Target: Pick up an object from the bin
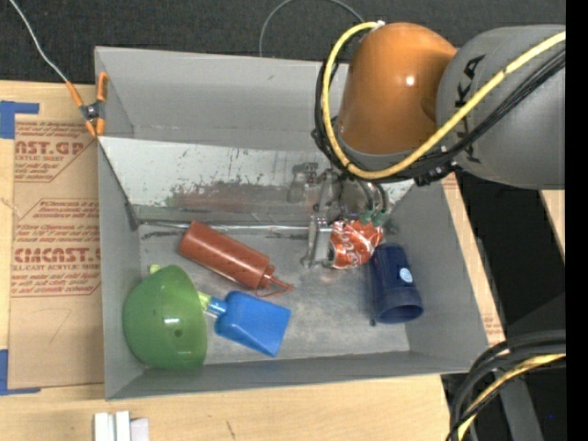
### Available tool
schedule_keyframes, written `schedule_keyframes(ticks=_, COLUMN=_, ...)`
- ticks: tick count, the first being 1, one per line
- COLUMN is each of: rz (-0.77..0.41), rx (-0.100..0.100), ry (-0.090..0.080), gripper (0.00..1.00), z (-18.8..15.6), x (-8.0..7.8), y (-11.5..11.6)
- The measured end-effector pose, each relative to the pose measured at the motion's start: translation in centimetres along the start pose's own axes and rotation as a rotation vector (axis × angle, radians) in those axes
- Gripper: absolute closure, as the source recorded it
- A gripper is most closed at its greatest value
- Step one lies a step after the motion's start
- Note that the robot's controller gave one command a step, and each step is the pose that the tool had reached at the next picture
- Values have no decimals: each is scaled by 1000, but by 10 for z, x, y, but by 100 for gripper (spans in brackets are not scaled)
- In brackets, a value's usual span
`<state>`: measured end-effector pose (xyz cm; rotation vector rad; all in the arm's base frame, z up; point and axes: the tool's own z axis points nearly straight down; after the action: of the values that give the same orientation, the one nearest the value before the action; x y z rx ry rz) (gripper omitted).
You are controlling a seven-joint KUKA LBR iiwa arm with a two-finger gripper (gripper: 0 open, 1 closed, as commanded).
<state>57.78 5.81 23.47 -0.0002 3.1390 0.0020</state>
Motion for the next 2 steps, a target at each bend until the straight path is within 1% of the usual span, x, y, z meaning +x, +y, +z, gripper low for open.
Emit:
schedule_keyframes(ticks=1, rz=115, rx=-1, ry=1, gripper=0, z=103, x=-9, y=62)
schedule_keyframes(ticks=2, rz=-12, rx=0, ry=0, gripper=0, z=96, x=-9, y=77)
